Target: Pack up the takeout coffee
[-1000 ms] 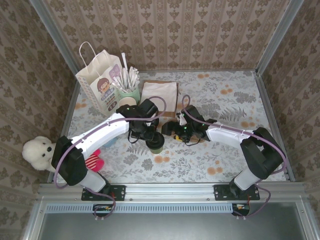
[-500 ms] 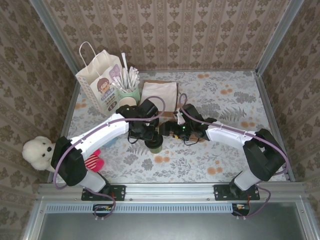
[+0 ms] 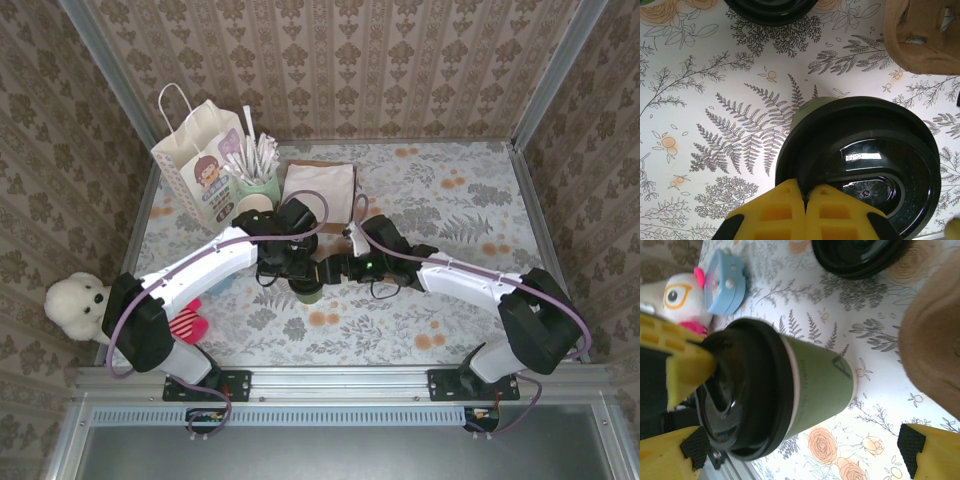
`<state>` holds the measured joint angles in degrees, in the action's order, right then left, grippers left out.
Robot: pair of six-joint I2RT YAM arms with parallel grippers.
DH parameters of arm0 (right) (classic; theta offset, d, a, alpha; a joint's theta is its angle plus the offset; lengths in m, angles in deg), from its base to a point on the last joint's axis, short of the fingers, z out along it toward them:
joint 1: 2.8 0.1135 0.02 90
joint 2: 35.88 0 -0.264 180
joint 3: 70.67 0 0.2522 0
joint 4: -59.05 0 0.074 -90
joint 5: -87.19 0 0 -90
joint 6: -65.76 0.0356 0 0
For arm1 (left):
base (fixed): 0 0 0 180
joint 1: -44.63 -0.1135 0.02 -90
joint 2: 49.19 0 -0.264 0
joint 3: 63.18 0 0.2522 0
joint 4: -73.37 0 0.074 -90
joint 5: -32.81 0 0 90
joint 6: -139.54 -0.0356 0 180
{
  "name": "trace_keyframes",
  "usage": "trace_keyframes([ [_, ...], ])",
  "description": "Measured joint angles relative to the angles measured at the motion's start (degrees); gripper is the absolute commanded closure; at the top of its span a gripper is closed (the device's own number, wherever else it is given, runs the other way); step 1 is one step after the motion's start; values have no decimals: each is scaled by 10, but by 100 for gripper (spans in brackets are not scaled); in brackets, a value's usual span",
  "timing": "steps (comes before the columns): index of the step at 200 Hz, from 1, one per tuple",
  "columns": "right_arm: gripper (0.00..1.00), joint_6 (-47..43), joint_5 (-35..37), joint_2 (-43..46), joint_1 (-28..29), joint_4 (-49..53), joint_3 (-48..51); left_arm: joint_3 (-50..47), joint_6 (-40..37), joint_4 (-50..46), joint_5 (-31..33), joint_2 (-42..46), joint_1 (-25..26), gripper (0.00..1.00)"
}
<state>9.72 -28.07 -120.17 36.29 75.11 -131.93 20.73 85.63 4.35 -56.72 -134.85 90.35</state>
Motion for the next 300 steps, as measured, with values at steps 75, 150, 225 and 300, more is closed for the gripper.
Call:
trace_keyframes([
  [75,0,-73,41,3,49,-77,31,0,2,2,-2,-2,0,100],
  [150,0,-102,103,3,72,-96,53,-3,2,16,-14,-2,0,100],
  [225,0,-95,132,2,89,-125,78,-21,3,39,-23,10,-4,100],
  [300,1,-46,98,52,65,-130,122,-18,3,36,-31,9,-4,100],
])
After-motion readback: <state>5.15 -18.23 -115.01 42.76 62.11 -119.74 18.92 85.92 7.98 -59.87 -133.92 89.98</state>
